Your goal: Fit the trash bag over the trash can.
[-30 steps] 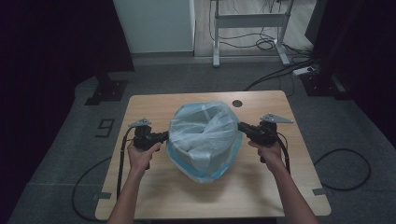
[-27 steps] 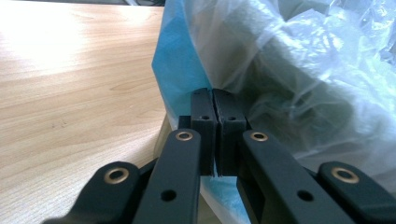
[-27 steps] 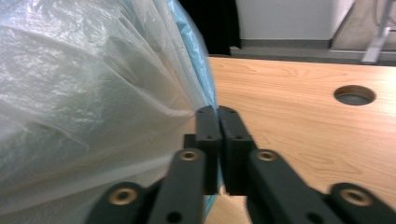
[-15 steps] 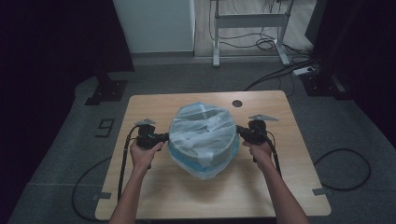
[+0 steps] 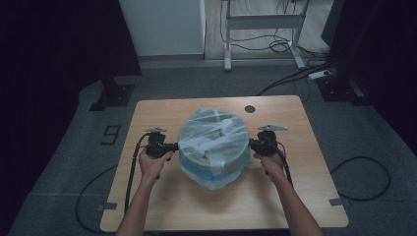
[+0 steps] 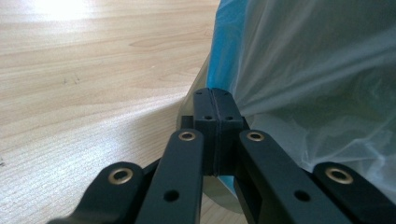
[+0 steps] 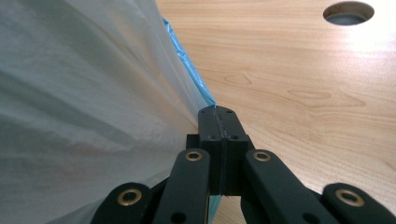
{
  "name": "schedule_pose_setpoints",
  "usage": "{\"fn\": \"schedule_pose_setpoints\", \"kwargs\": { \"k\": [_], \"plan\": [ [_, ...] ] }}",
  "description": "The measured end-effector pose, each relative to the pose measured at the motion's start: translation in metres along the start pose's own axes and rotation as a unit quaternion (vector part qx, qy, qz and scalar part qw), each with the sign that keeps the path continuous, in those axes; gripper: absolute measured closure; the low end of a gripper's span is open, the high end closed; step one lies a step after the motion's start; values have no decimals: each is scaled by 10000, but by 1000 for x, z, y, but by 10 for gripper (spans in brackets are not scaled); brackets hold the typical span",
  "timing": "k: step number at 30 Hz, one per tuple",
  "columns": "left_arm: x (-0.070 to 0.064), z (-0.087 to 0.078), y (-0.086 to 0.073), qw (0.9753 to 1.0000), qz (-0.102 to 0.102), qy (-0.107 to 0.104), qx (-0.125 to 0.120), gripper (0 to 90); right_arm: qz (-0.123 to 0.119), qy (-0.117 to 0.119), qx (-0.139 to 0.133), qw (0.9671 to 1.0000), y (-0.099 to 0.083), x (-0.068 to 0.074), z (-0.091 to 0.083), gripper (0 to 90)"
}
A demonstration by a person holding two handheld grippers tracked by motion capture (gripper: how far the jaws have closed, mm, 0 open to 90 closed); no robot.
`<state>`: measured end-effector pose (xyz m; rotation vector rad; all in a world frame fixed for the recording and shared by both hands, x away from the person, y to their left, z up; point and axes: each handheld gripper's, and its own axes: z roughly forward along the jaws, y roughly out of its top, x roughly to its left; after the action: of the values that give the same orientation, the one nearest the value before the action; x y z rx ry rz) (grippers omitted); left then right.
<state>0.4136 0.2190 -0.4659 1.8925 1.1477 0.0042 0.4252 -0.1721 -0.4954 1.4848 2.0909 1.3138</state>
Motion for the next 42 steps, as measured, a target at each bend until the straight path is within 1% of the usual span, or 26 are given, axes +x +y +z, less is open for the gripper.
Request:
{"fn": "schedule_pose_setpoints", "kwargs": {
  "k": [1, 7, 9, 10, 12, 13, 14, 15, 16, 17, 18, 19, 20, 23, 24, 25, 29, 30, 31, 33, 34, 36, 37, 38, 39, 42],
  "plan": [
    [1, 2, -1, 10000, 4, 53, 69, 900, -8, -36, 48, 10000, 0, -2, -1, 894],
    [0, 4, -3, 9999, 34, 36, 128, 899, -20, -78, 107, 9999, -4, -4, -4, 893],
    [-1, 1, -4, 9999, 59, 87, 76, 858, -45, -108, 72, 9999, -6, -4, -5, 892],
    [-1, -2, -5, 9998, 94, 187, -41, 858, -38, -132, 11, 9999, -6, -5, -7, 879],
    [-2, -9, -5, 9986, 87, 463, -241, 685, -89, -172, -203, 9996, -6, -5, -12, 756],
    [-2, -14, -6, 9977, 84, 537, -405, 539, -101, -182, -490, 9986, -5, -4, -20, 635],
    [-2, -19, -6, 9970, 62, 549, -544, 539, -101, -182, -490, 9986, -5, -4, -20, 635],
    [-1, -25, -6, 9962, 70, 557, -666, 485, -73, -216, -618, 9978, -5, -4, -25, 560],
    [-2, -37, -7, 9939, 167, 648, -879, 395, -65, -230, -869, 9959, -4, -2, -35, 510],
    [-2, -37, -7, 9939, 167, 648, -879, 380, -65, -230, -869, 9959, -4, -2, -35, 510],
    [-3, -49, -7, 9925, 278, 597, -1031, 372, -88, -171, -1087, 9939, -5, -1, -46, 470],
    [-3, -49, -7, 9925, 278, 597, -1031, 364, -88, -171, -1087, 9939, -5, -1, -46, 470],
    [-5, -55, -7, 9915, 372, 569, -1106, 364, -103, -122, -1173, 9930, -5, 0, -52, 466],
    [-14, -69, -3, 9886, 727, 413, -1253, 341, -251, 57, -1354, 9905, -9, 3, -69, 463],
    [-21, -76, 2, 9860, 991, 239, -1317, 336, -391, 187, -1421, 9889, -12, 6, -80, 457],
    [-21, -76, 2, 9860, 991, 239, -1317, 336, -391, 187, -1421, 9889, -12, 6, -80, 457],
    [-34, -82, 15, 9815, 1400, -176, -1294, 336, -537, 419, -1526, 9859, -21, 8, -98, 443],
    [-41, -82, 23, 9786, 1634, -215, -1229, 333, -571, 548, -1550, 9847, -27, 8, -107, 440],
    [-41, -82, 23, 9786, 1634, -215, -1229, 332, -571, 548, -1550, 9847, -27, 8, -107, 440],
    [-47, -81, 30, 9761, 1816, -295, -1153, 334, -620, 699, -1610, 9825, -39, 9, -121, 439],
    [-50, -79, 34, 9747, 1905, -352, -1112, 334, -620, 699, -1610, 9825, -39, 9, -121, 439],
    [-55, -76, 41, 9723, 2062, -432, -1008, 349, -657, 850, -1689, 9798, -53, 8, -134, 440],
    [-57, -74, 44, 9713, 2137, -490, -928, 349, -657, 850, -1689, 9798, -53, 8, -134, 440],
    [-59, -71, 48, 9704, 2199, -529, -845, 362, -681, 921, -1722, 9784, -63, 7, -141, 441],
    [-61, -68, 51, 9696, 2260, -524, -775, 362, -681, 921, -1722, 9784, -63, 7, -141, 441],
    [-67, -58, 60, 9673, 2426, -521, -526, 378, -639, 951, -1741, 9780, -82, 3, -150, 451]
  ]
}}
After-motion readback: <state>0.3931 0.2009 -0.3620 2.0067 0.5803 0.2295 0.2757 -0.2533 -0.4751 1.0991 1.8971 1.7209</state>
